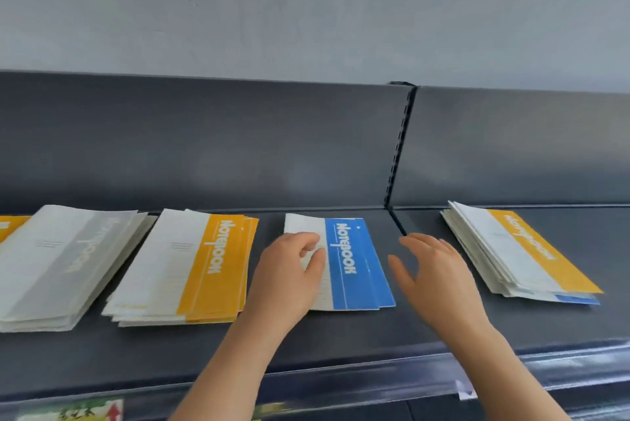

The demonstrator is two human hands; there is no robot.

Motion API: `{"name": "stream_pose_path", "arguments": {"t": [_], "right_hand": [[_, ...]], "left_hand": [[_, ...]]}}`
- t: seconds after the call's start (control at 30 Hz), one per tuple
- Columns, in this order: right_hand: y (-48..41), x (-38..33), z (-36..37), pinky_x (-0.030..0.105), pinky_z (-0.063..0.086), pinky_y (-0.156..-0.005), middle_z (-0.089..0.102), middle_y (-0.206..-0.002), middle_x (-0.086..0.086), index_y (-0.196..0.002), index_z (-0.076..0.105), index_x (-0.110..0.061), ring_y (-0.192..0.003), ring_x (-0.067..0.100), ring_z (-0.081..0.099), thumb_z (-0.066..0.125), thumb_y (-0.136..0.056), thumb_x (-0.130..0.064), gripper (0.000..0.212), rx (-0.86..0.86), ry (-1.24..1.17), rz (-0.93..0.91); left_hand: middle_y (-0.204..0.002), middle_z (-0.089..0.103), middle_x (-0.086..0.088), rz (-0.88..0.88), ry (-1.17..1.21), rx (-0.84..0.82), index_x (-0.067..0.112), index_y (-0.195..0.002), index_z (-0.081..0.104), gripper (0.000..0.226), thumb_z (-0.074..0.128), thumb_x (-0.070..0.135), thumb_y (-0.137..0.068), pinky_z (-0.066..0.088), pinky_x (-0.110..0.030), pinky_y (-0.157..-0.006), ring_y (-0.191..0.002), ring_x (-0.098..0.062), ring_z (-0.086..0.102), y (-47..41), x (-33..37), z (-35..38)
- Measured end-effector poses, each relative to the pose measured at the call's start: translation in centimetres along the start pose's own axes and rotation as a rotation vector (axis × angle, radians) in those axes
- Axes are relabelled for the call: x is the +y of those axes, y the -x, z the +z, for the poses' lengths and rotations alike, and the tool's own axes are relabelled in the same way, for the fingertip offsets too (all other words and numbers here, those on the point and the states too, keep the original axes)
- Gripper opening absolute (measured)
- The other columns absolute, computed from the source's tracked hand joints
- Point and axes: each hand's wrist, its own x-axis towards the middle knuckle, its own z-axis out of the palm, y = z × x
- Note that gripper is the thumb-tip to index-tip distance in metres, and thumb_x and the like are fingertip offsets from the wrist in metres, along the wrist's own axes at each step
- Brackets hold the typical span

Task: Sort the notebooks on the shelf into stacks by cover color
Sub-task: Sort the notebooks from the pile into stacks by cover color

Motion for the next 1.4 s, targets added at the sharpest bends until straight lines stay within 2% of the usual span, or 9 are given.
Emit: {"name": "stream_pose_path", "arguments": {"t": [0.37, 0.53, 0.63, 0.77, 0.87, 1.0, 1.17, 1.23, 1.4], "right_hand": [[-1.7, 15.1, -3.4, 0.037, 0.045, -0.081, 0.061, -0.114, 0.016, -0.099, 0.065, 0.004, -0.102, 0.035, 0.058, 0.051, -0.093, -0.013, 0.022, 0.032, 0.048, 0.220], [-1.3, 19.2, -2.9, 0.030, 0.033, -0.064, 0.056, -0.091, 0.006, -0.073, 0.046, -0.012, -0.080, 0.027, 0.050, 0.042, -0.094, -0.022, 0.024, -0.031, 0.041, 0.284], [-1.0, 19.5, -3.0, 0.031, 0.040, -0.071, 0.059, -0.106, 0.003, -0.089, 0.059, -0.009, -0.096, 0.025, 0.052, 0.043, -0.095, -0.027, 0.025, -0.040, 0.032, 0.288], [-1.2, 19.0, -3.6, 0.023, 0.033, -0.082, 0.059, -0.123, -0.003, -0.104, 0.065, -0.014, -0.115, 0.018, 0.049, 0.045, -0.096, -0.034, 0.030, -0.102, 0.062, 0.188], [-1.2, 18.9, -4.1, 0.022, 0.034, -0.098, 0.059, -0.126, -0.004, -0.115, 0.066, -0.014, -0.120, 0.016, 0.049, 0.050, -0.095, -0.034, 0.033, -0.135, -0.060, 0.108], [-1.6, 21.5, -4.8, 0.027, 0.042, -0.087, 0.064, -0.119, -0.004, -0.108, 0.068, -0.015, -0.109, 0.018, 0.056, 0.053, -0.093, -0.031, 0.027, -0.025, -0.108, 0.136], [-2.3, 24.1, -4.6, 0.027, 0.043, -0.081, 0.068, -0.105, -0.001, -0.099, 0.068, -0.013, -0.099, 0.019, 0.056, 0.045, -0.095, -0.026, 0.026, -0.025, -0.026, 0.055], [-2.0, 24.6, -4.6, 0.023, 0.043, -0.080, 0.069, -0.103, -0.004, -0.103, 0.069, -0.017, -0.097, 0.016, 0.057, 0.048, -0.094, -0.021, 0.023, -0.027, -0.102, -0.019], [-1.8, 26.1, -4.0, 0.016, 0.039, -0.084, 0.062, -0.110, -0.010, -0.116, 0.063, -0.022, -0.102, 0.011, 0.055, 0.047, -0.096, -0.021, 0.025, 0.004, -0.241, -0.044]], "left_hand": [[-0.104, 0.064, 0.009, 0.010, 0.102, -0.141, 0.019, -0.116, 0.065, 0.026, 0.054, 0.026, -0.093, 0.045, -0.019, -0.085, -0.092, -0.004, 0.057, -1.5, 7.9, 11.5], [-0.106, 0.063, 0.008, 0.049, 0.081, -0.243, 0.020, -0.119, 0.063, 0.029, 0.053, 0.028, -0.093, 0.048, -0.029, -0.089, -0.095, -0.008, 0.058, -2.4, 10.2, 15.1], [-0.106, 0.063, 0.007, 0.070, 0.082, -0.321, 0.017, -0.126, 0.058, 0.035, 0.051, 0.028, -0.094, 0.048, -0.025, -0.086, -0.092, -0.008, 0.059, -2.9, 11.6, 16.6], [-0.097, 0.063, 0.014, 0.025, 0.144, -0.417, 0.014, -0.139, 0.046, 0.045, 0.050, 0.030, -0.096, 0.041, -0.016, -0.078, -0.088, -0.002, 0.057, -3.2, 13.2, 17.9], [-0.091, 0.066, 0.015, -0.011, 0.175, -0.439, 0.020, -0.120, 0.058, 0.030, 0.055, 0.031, -0.093, 0.045, -0.015, -0.065, -0.080, -0.001, 0.061, -3.3, 13.6, 19.1], [-0.080, 0.069, 0.004, -0.138, 0.268, -0.398, 0.019, -0.100, 0.059, 0.012, 0.058, 0.016, -0.088, 0.054, -0.026, -0.061, -0.072, -0.009, 0.066, -3.4, 13.7, 19.7], [-0.090, 0.069, 0.006, -0.310, 0.426, -0.308, 0.019, -0.097, 0.055, 0.014, 0.056, 0.009, -0.087, 0.054, -0.025, -0.059, -0.078, -0.009, 0.068, -2.7, 14.8, 20.3], [-0.092, 0.067, 0.011, -0.314, 0.382, -0.245, 0.022, -0.095, 0.058, 0.012, 0.060, 0.014, -0.087, 0.054, -0.027, -0.068, -0.083, -0.006, 0.065, -2.3, 15.1, 20.7], [-0.093, 0.067, 0.015, -0.350, 0.369, -0.179, 0.024, -0.093, 0.063, 0.011, 0.063, 0.014, -0.088, 0.047, -0.016, -0.060, -0.085, -0.001, 0.062, -1.3, 15.3, 20.7]]}}
